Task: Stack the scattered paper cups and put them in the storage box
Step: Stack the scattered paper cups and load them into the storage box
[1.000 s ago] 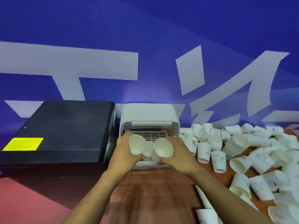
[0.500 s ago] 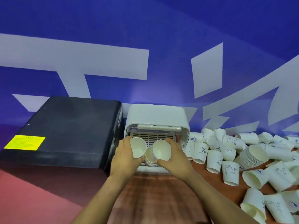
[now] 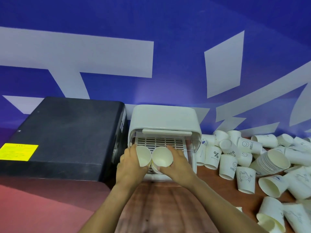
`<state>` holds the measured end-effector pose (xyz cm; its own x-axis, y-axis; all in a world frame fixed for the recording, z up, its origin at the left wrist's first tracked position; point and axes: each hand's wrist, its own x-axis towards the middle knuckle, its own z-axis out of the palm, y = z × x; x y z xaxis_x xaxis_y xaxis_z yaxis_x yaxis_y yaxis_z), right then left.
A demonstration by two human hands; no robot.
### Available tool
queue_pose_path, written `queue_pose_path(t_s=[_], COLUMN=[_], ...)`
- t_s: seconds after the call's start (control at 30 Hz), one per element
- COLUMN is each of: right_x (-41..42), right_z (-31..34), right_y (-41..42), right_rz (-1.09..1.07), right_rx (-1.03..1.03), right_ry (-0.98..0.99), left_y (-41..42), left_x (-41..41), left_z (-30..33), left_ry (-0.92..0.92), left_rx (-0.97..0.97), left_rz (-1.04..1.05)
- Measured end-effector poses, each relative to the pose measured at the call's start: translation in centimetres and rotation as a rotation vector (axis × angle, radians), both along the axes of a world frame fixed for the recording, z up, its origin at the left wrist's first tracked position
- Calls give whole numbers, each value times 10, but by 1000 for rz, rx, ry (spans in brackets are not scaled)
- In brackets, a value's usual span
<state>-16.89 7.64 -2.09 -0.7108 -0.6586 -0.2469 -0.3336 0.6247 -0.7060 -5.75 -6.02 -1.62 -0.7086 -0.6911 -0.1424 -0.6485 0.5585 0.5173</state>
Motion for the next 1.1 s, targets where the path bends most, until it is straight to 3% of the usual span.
queue_pose_path(t_s=[0.17, 0.3, 0.47, 0.77, 1.1], right_x=[-1, -3, -4, 15, -19], right_z=[-9, -11, -1, 20, 22], right_y=[2, 4, 13, 83, 175], right_rz=[42, 61, 36, -25, -193], right_rx=[138, 179, 114, 138, 166], right_ry=[6, -16, -42, 21, 32], left_y=[0, 0, 8, 47, 124], left_x=[1, 3, 7, 5, -33], left_z=[-12, -12, 0, 27, 29], left_ry=[-197, -234, -120, 23, -21], left_rx=[74, 74, 21, -12, 74], left_rz=[-72, -80, -155, -476, -588])
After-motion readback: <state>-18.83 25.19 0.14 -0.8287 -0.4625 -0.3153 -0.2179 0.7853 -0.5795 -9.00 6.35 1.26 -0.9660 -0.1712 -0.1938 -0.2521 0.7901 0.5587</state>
